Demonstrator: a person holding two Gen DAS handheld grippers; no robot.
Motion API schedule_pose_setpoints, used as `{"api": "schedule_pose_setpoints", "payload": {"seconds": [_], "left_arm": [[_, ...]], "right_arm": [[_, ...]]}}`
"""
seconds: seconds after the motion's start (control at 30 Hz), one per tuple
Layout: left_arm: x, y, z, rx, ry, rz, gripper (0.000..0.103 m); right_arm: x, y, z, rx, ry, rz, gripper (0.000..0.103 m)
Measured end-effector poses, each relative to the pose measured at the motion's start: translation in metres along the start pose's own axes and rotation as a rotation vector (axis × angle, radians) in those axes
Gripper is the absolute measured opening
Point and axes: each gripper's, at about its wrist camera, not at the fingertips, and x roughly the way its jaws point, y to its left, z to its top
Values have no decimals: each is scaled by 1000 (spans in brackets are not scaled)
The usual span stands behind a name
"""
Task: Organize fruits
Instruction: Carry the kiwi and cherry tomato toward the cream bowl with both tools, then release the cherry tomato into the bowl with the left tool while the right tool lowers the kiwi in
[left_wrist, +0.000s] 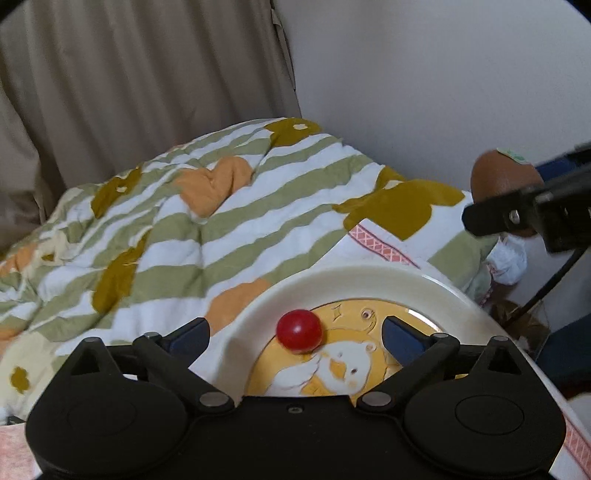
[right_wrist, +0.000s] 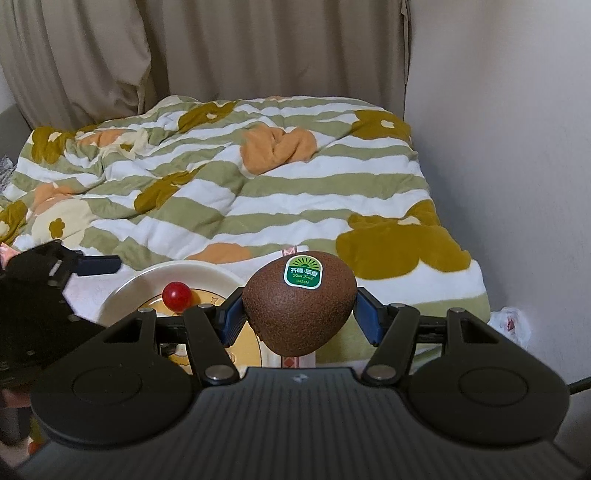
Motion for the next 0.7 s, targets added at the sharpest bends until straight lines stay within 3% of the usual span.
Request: {"api": "schedule_pose_setpoints", "payload": {"seconds": [0.23,0.7], "left_arm": [[-27,24,-7,-87,26,28,101],[-67,58,-37,-254,58,109,101]], "right_arm": [[0,13,1,-67,8,50,77],[56,75,-20,-250,61,111,77]]}}
